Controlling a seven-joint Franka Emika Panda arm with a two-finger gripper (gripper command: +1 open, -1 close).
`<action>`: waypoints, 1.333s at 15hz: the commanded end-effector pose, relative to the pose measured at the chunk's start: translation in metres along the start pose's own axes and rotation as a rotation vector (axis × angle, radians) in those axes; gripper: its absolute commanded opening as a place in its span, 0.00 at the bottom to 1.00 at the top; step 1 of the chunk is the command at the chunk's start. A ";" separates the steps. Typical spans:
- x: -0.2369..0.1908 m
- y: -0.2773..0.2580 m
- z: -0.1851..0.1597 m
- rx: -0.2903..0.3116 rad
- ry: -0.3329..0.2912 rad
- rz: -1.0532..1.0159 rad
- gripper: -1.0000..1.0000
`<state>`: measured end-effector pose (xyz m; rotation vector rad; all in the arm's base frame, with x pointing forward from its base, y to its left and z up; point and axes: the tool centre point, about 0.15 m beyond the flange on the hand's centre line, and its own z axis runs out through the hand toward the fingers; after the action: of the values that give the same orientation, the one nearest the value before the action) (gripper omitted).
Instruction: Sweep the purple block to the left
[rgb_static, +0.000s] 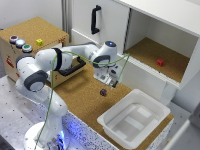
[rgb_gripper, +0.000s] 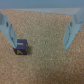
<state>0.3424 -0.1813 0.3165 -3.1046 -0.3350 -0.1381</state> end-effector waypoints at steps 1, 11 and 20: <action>0.000 -0.006 0.050 -0.046 0.095 -0.035 0.00; 0.038 -0.031 0.090 -0.074 0.086 0.034 0.00; 0.067 -0.045 0.116 -0.061 0.065 0.074 0.00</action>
<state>0.3797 -0.1293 0.2293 -3.1460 -0.2781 -0.2899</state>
